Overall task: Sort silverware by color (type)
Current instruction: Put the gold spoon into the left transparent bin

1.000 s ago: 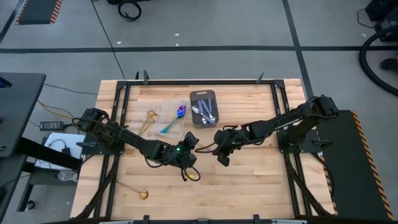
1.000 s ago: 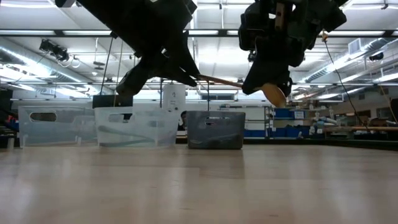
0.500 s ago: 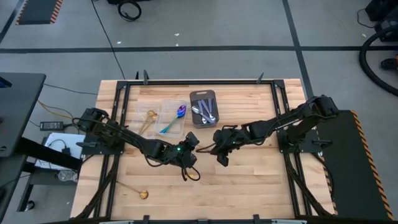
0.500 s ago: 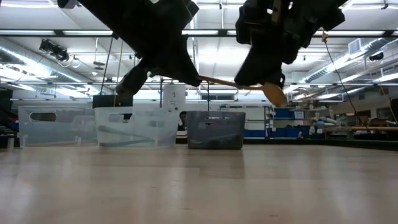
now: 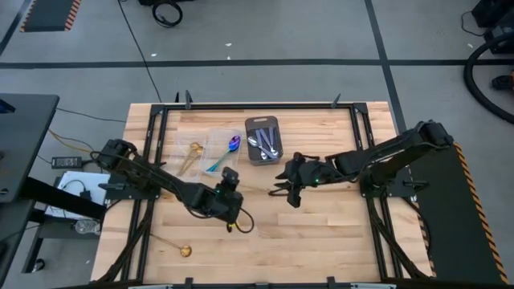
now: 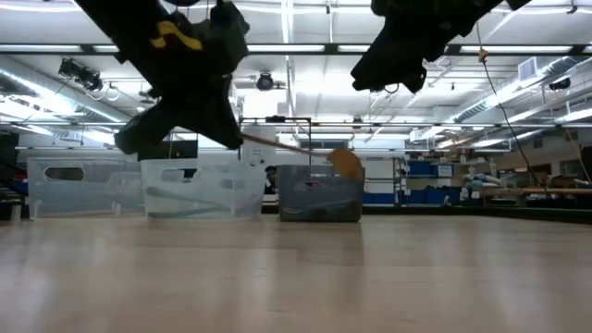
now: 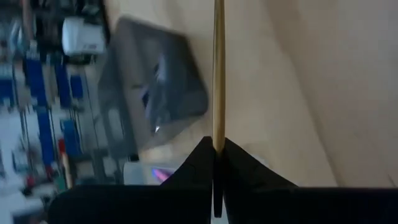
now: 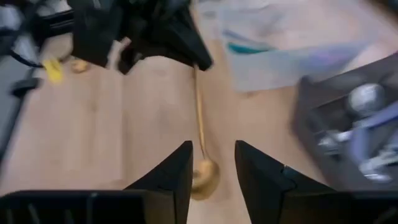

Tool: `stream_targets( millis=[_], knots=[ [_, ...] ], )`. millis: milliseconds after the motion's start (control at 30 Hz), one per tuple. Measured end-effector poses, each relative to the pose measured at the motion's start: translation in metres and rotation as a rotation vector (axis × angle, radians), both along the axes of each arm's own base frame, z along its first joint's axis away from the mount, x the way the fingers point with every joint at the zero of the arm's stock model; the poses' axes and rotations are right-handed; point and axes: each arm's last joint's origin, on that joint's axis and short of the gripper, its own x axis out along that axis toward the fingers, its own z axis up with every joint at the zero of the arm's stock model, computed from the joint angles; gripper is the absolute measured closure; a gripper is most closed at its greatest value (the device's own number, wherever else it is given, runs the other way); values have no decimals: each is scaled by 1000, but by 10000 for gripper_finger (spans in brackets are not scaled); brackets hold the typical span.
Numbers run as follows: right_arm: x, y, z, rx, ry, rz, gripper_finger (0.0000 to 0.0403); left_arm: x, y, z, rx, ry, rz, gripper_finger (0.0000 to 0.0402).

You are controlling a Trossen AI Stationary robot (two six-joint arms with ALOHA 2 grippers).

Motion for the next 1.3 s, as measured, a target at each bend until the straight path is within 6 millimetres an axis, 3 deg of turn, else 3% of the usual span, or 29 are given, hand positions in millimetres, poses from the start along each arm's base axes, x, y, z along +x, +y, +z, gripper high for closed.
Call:
stream_targets(
  millis=[233,467,700,1100,1300],
  knots=[
    [-10,7,-12,-100,17,-63,277,-23,8,22,-60,-123,198,384],
    [-10,9,-24,-93,-6,-90,277,-50,5,49,-121,-225,246,384],
    [-6,11,-35,-95,-62,-70,277,-83,6,65,-188,-301,338,384],
    [1,13,-40,-128,-71,-42,277,-149,34,46,-380,-611,497,384],
    [1,13,-40,-126,-73,-43,277,-167,45,37,-538,-745,620,383]
  ],
)
